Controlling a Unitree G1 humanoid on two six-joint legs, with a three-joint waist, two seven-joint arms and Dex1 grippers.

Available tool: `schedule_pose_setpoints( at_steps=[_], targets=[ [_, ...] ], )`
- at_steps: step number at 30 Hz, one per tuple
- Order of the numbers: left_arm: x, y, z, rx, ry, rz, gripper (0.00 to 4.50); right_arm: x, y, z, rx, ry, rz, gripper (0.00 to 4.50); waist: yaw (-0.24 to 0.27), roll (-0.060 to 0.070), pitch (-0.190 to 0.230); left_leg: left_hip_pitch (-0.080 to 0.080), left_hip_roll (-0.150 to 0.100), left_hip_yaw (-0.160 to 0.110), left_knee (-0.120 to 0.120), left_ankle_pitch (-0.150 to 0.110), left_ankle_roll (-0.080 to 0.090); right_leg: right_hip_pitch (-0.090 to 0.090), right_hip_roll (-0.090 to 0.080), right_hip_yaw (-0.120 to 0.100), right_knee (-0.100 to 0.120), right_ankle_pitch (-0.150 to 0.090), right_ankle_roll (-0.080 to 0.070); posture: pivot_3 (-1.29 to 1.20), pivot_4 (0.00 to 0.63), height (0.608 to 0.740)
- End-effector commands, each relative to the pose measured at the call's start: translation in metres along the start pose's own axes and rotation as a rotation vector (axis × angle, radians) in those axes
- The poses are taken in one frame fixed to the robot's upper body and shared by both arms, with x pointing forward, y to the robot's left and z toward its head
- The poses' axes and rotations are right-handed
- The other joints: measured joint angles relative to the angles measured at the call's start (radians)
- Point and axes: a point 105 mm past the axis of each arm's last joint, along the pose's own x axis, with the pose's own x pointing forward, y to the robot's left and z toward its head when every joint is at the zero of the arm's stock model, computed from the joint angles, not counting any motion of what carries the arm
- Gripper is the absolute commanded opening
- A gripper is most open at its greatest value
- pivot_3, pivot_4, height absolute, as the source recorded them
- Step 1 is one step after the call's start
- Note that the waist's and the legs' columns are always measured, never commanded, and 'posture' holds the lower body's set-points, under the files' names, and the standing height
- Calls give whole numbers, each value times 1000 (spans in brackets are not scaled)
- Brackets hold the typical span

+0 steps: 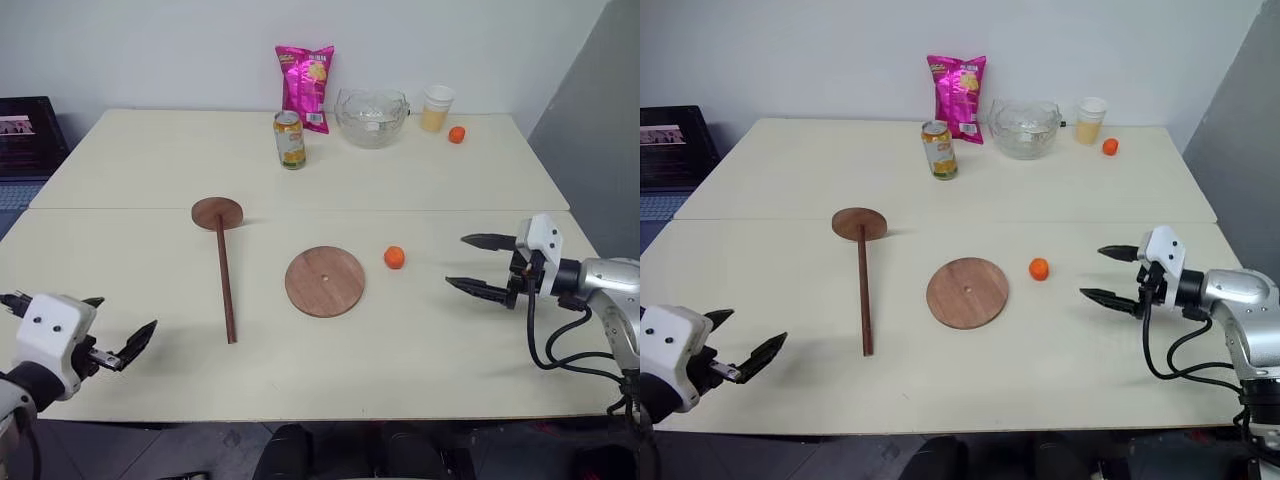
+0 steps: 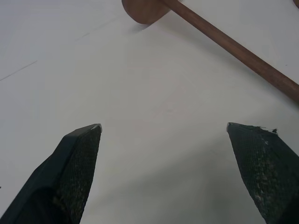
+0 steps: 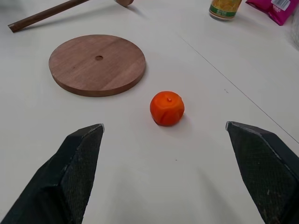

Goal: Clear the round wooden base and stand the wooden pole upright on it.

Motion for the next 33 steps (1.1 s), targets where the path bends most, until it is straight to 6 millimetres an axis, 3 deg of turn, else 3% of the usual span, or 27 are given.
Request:
schedule_pose_setpoints(
  at_steps=[1, 6, 18, 29, 33],
  targets=[
    [-3, 3, 4, 53, -26, 0, 4500, -4, -3, 11, -56, -19, -9, 4404, 0, 0, 0, 0, 0, 0, 0, 0, 0, 0, 0, 0, 0, 0, 0, 0, 150, 740],
    [-1, 4, -2, 66, 24, 16, 4500, 0, 1, 10, -55, -25, -4, 4404, 0, 0, 0, 0, 0, 0, 0, 0, 0, 0, 0, 0, 0, 0, 0, 0, 150, 740],
    [-4, 16, 19, 126, -78, -52, 4500, 3, 3, 12, -66, -47, -21, 4404, 0, 0, 0, 0, 0, 0, 0, 0, 0, 0, 0, 0, 0, 0, 0, 0, 150, 740],
    [0, -8, 43, 138, -143, -206, 4500, 10, 4, 22, -73, -74, -31, 4404, 0, 0, 0, 0, 0, 0, 0, 0, 0, 0, 0, 0, 0, 0, 0, 0, 150, 740],
    [8, -30, 61, 170, -181, -327, 4500, 22, 8, 34, -76, -96, -36, 4404, 0, 1, 0, 0, 0, 0, 0, 0, 0, 0, 0, 0, 0, 0, 0, 0, 150, 740]
  ],
)
